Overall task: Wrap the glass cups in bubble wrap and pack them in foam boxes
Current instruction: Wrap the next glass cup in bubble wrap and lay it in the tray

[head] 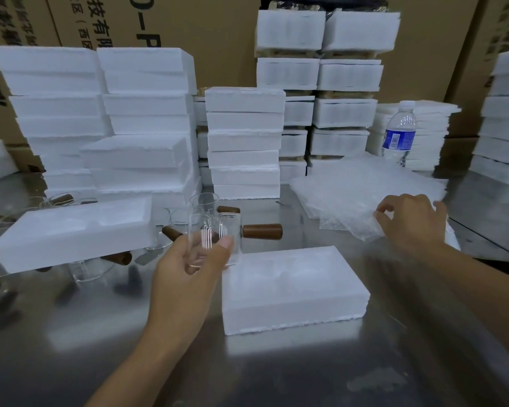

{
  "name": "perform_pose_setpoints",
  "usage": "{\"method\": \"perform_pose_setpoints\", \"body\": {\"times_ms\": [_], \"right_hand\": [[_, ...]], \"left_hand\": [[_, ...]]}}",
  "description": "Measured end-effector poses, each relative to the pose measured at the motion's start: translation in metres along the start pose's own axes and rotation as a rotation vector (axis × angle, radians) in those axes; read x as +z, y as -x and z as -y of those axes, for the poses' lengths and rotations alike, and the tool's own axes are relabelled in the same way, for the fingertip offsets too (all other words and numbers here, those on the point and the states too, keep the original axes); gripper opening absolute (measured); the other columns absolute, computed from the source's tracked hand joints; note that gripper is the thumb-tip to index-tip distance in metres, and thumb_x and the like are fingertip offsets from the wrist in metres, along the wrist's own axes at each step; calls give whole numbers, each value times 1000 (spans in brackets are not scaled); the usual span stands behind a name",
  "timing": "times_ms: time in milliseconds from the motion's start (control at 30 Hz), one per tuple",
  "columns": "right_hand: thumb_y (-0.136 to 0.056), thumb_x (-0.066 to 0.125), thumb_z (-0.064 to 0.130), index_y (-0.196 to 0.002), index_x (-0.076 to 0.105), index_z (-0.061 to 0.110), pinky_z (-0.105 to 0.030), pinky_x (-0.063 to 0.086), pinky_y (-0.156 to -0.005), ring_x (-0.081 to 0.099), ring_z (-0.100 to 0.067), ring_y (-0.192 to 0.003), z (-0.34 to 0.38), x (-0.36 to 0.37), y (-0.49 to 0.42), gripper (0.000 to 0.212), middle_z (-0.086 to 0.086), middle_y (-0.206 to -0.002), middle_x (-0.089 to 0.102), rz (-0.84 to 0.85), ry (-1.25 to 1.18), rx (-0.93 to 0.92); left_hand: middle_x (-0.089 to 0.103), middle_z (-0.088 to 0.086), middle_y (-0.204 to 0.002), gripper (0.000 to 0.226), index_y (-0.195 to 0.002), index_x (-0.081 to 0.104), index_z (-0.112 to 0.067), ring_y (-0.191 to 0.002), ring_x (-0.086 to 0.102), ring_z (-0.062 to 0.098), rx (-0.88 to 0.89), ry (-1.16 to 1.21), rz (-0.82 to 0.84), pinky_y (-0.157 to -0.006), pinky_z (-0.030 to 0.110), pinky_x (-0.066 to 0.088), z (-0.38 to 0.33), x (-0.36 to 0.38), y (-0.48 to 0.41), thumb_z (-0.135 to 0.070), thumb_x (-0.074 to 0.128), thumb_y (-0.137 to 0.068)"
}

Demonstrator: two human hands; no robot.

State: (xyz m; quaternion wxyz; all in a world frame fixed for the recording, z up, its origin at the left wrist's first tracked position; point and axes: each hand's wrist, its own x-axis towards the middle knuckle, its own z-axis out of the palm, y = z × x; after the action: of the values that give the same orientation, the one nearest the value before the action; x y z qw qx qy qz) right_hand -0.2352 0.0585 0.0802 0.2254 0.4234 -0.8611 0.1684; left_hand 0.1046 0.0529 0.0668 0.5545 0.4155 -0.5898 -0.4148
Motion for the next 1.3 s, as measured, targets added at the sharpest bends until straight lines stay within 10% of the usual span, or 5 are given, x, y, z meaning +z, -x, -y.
{"method": "perform_pose_setpoints", "body": {"times_ms": [167, 367, 833, 1067, 1300], "right_hand": [[-89, 59, 17, -84, 58, 14, -29, 33, -89, 49, -24, -102, 19, -27, 9, 6, -11, -105, 60, -277, -634, -18], [-85, 62, 11, -76, 58, 21, -3, 35, -82, 52, 5, -87, 68, -77, 38, 14, 6, -96, 58, -76, -1077, -200], [-89, 56, 39, -80, 54, 34, -25, 44, -86, 52, -1, -92, 135, -91, 128, 10, 19, -92, 56, 455, -795, -935], [-89, 62, 21, -84, 61, 33, -18, 48, -80, 62, -4, -82, 122, -78, 119, 13, 15, -84, 65, 215, -1425, -475], [-88, 58, 36, -110, 55, 38, -9, 42, -86, 59, 3, -94, 101, -70, 101, 22, 19, -98, 62, 31, -1284, -527]], "left_hand": [[72, -9, -88, 63, -101, 64, -26, -88, 67, 13, 83, 43, -79, -81, 35, 53, -3, -4, -2, -72, 56, -59], [70, -5, -84, 59, -101, 62, -25, -63, 66, 6, 137, 153, -167, -56, 14, 51, -11, -11, -5, -67, 55, -61], [62, 6, -85, 29, -92, 60, -21, -53, 59, 5, 143, 297, -195, -49, 16, 48, -16, -18, -8, -49, 59, -82], [70, -14, -77, 38, -104, 58, -26, -64, 64, 1, 197, 172, -103, -58, 13, 51, -17, -17, -8, -50, 61, -74], [68, -20, -91, 49, -105, 57, -37, -92, 63, -1, 229, -31, 82, -73, 12, 48, -26, -3, -6, -57, 65, -62]]}}
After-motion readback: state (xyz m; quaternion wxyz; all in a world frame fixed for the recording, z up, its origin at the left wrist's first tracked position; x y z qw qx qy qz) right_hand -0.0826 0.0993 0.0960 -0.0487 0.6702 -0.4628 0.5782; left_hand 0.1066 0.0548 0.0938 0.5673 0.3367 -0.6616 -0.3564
